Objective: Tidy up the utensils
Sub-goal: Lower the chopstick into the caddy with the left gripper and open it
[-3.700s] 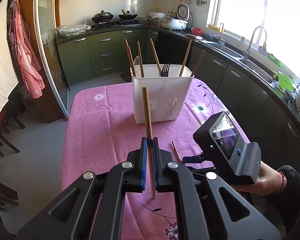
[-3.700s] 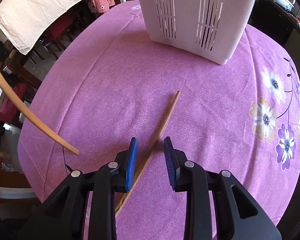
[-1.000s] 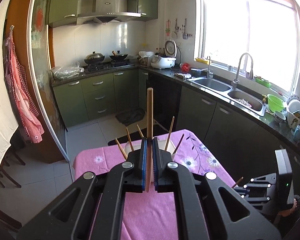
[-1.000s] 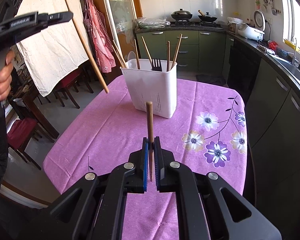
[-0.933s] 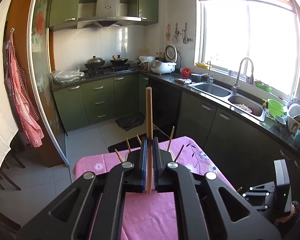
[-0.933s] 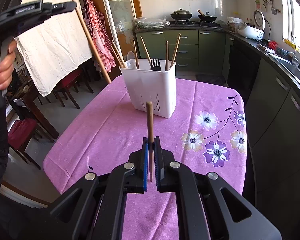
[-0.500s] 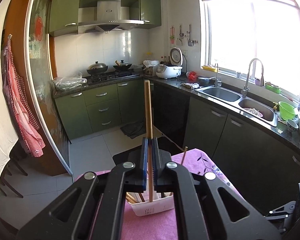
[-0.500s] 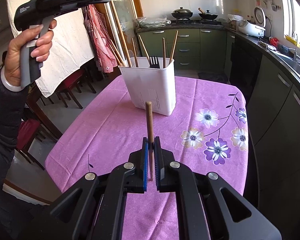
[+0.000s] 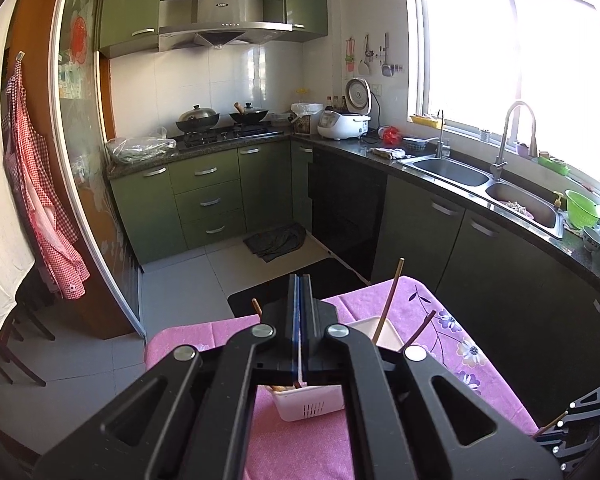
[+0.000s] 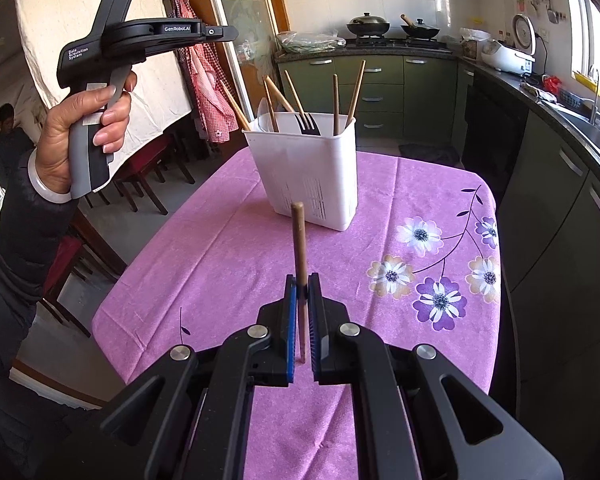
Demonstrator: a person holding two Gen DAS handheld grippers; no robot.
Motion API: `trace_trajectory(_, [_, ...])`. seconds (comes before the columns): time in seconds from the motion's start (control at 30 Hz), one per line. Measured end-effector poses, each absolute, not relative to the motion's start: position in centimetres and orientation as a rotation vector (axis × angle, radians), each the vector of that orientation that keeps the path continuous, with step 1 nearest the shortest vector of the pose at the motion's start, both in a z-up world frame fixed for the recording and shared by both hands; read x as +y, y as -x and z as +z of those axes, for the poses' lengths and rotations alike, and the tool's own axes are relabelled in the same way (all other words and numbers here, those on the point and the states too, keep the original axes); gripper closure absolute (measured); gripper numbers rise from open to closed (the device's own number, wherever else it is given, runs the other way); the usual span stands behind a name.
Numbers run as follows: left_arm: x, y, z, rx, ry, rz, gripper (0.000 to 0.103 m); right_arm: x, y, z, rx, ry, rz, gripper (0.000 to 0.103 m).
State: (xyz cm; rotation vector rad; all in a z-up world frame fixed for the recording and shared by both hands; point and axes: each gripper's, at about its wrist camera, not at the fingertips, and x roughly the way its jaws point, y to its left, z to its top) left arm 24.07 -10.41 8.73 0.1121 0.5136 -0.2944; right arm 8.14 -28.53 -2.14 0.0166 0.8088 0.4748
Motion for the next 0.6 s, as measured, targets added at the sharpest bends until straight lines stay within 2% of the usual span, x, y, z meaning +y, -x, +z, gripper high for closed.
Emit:
trace_trajectory(0.23, [-8.4,-21.4,8.5,0.528,-0.105,-0.295,0.103,-28.5,-9.2,0.2,0.757,-0.057,0.512,0.097])
trace_trajectory(0.5, [-4.3,-17.9,7.8,0.531,-0.06,-0.292,0.103,-26.6,-12.7,12.0,0.419,-0.099,0.55,0.097])
trace_trajectory(0.6, [-2.5,-17.1,7.1,0.542,-0.044,-0.294,0.103,-25.2,-16.1,14.6,0.354,-0.108,0.52,0.097])
